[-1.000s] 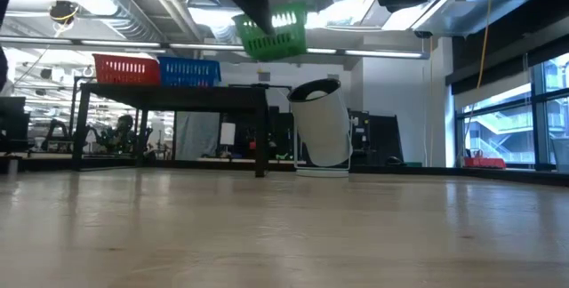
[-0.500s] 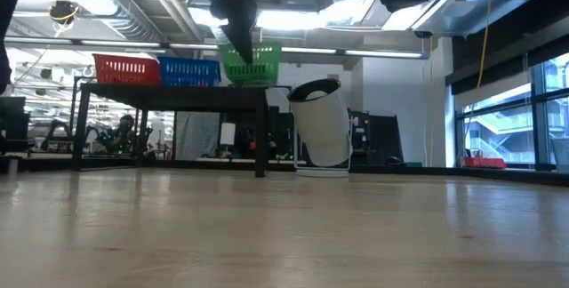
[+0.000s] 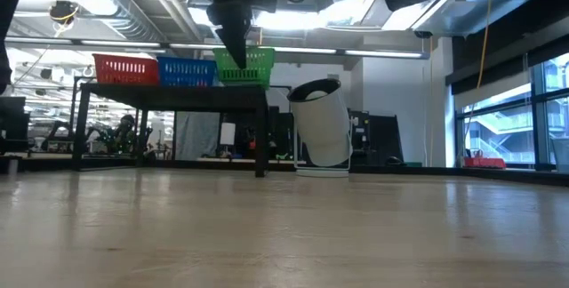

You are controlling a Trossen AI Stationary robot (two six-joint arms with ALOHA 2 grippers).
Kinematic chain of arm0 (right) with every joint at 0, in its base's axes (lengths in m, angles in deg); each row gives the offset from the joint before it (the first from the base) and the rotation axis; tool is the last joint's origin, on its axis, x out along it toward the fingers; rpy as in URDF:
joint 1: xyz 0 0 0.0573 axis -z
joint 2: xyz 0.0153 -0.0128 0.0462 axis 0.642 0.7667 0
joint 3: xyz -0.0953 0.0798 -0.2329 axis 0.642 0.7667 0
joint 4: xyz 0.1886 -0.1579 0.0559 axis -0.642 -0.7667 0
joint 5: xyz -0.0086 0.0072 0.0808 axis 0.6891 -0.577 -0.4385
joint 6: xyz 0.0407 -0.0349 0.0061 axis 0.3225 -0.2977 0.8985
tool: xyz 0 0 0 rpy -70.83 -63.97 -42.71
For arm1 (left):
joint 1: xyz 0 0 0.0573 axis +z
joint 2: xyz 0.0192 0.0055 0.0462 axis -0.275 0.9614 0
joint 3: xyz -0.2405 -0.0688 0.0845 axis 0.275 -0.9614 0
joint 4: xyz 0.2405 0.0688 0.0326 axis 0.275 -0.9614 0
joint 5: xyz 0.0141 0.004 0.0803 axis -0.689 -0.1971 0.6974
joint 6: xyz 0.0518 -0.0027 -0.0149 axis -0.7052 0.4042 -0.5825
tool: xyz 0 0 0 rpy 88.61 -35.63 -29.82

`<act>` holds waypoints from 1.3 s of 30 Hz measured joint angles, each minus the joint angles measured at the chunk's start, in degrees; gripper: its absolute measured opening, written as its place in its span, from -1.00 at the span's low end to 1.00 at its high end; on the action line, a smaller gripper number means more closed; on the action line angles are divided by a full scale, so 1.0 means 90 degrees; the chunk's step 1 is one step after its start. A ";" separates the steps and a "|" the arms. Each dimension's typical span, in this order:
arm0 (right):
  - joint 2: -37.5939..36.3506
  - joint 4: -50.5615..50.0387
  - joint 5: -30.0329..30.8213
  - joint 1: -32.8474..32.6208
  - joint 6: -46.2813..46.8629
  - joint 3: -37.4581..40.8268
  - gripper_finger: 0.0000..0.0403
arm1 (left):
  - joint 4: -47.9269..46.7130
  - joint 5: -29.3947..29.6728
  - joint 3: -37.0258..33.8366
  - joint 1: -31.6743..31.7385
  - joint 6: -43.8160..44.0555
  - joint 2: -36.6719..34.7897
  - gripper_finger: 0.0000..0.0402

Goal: Pick & Place Office Desk Supplies
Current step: Put the green bin with crayon boxes on the shelf

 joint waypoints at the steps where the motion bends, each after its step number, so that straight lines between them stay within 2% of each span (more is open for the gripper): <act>1: -0.0002 0.0000 0.0000 0.0000 0.0000 0.0000 0.18 | -0.0026 -0.0005 0.0000 0.0004 -0.0012 0.0000 -0.98; 4: 0.0000 0.0000 0.0018 0.0000 0.0000 0.0000 0.18 | -0.0077 -0.0011 0.0000 0.0028 -0.0012 0.0000 -0.98; 10: -0.0001 0.0000 0.0810 0.0000 0.0324 0.0000 0.18 | -0.0077 -0.0008 -0.0005 0.0039 -0.0014 0.0000 -0.98; 13: -0.0002 0.0000 0.1003 0.0000 0.0632 0.0000 0.18 | -0.0102 -0.0016 -0.0005 0.0081 -0.0016 0.0000 -0.98; 21: -0.0001 0.0000 0.1010 -0.0002 0.0702 0.0000 0.18 | -0.0116 -0.0037 -0.0007 0.0129 -0.0324 0.0000 -0.98; 28: -0.0002 0.0000 0.1010 -0.0002 0.0702 0.0000 0.18 | -0.0114 -0.0456 -0.0007 0.0124 -0.0810 0.0000 -0.98; 39: 0.0000 0.0000 0.1010 -0.0002 0.0697 0.0000 0.18 | -0.0106 -0.0435 -0.0007 0.0170 -0.0692 0.0016 -0.98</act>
